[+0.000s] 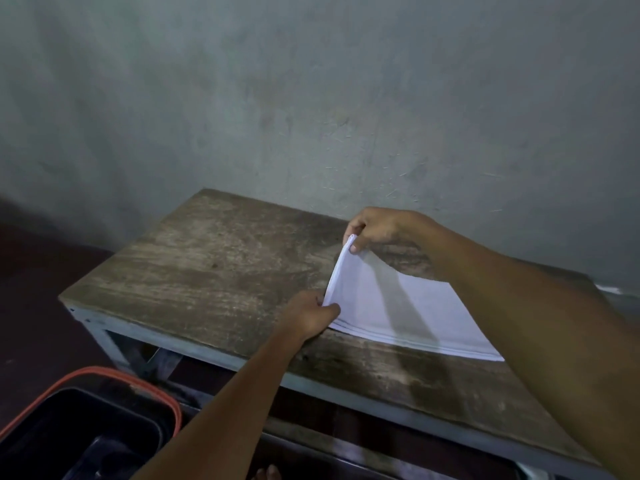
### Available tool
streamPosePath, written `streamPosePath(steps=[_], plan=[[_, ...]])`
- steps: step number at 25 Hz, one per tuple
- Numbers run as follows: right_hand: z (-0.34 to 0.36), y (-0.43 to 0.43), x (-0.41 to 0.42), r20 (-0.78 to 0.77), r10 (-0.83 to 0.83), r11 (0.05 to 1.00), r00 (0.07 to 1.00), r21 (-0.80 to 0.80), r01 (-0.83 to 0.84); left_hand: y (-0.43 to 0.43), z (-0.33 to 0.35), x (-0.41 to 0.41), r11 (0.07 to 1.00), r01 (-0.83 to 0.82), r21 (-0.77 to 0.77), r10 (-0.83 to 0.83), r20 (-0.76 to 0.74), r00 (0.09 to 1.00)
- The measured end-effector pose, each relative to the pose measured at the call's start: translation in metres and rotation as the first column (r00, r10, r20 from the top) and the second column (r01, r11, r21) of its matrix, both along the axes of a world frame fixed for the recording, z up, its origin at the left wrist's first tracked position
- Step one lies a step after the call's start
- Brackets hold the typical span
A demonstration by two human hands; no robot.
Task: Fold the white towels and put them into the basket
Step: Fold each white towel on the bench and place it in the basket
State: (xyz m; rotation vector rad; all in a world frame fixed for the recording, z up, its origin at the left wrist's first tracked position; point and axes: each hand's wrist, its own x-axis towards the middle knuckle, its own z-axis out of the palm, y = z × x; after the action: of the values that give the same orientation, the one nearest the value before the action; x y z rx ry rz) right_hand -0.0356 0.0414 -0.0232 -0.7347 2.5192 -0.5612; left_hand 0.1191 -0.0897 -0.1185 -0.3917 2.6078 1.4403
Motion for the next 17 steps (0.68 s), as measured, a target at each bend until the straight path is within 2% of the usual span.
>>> streamPosePath(steps=[4,8,11,13,17], plan=[[0.001,0.029,0.009,0.021,-0.094,0.987,0.995,-0.132,0.096,0.003,0.022,0.006,0.992,-0.117,0.036,0.122,-0.181,0.976],[-0.005,0.052,0.019,0.135,-0.213,0.893,0.968,-0.374,0.249,0.003,0.042,0.014,0.974,-0.207,0.087,0.225,-0.397,0.89],[-0.008,0.067,0.024,0.265,-0.311,0.79,0.913,-0.462,0.403,0.019,0.041,0.018,0.991,-0.127,0.046,0.132,-0.526,0.84],[-0.009,0.084,0.029,0.357,-0.39,0.723,0.849,-0.452,0.522,0.041,0.036,0.018,0.999,-0.042,-0.018,0.024,-0.576,0.817],[-0.021,0.119,0.032,0.275,-0.492,0.711,0.826,-0.422,0.563,0.093,0.03,0.015,0.97,-0.014,-0.242,-0.172,-0.726,0.666]])
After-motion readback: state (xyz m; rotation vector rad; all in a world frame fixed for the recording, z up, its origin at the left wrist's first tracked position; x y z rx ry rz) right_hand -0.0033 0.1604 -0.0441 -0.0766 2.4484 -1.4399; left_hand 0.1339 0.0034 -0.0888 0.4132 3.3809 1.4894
